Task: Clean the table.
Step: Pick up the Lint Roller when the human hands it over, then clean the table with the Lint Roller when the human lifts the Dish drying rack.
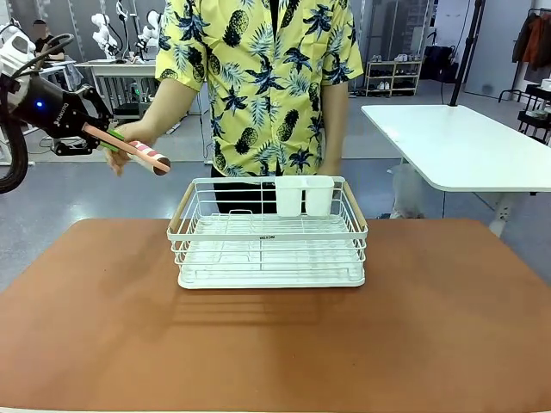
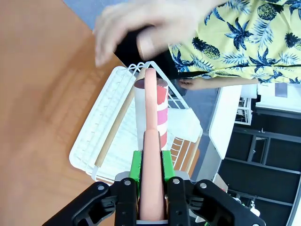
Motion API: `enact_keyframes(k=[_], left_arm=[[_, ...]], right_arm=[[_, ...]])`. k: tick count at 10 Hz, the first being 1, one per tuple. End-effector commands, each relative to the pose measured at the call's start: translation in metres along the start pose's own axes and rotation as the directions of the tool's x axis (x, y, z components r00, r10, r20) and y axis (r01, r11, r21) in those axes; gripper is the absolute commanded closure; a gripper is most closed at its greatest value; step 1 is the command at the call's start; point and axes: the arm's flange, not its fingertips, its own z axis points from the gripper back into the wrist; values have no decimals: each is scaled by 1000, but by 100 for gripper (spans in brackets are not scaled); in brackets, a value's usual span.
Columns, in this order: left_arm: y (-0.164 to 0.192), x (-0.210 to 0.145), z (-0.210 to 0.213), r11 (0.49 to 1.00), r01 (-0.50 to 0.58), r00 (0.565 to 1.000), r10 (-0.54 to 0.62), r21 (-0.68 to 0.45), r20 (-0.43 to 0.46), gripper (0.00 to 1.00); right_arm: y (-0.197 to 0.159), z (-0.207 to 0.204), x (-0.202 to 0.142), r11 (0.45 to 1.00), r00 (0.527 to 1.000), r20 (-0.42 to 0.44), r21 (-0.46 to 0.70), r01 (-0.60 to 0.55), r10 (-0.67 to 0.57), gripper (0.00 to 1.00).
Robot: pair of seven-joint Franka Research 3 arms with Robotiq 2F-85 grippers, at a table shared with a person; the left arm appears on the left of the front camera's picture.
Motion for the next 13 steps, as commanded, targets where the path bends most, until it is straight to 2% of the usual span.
enact_keyframes(k=[1,13], left_arm=[[0,0,1,1000,1,1000,-1,-1,0,88],[0,0,1,1000,1,1000,-1,-1,0,88]], right_arm=[[2,0,0,1000,1000,0,7,-8,8,0],[2,0,0,1000,1000,0,7,-8,8,0]])
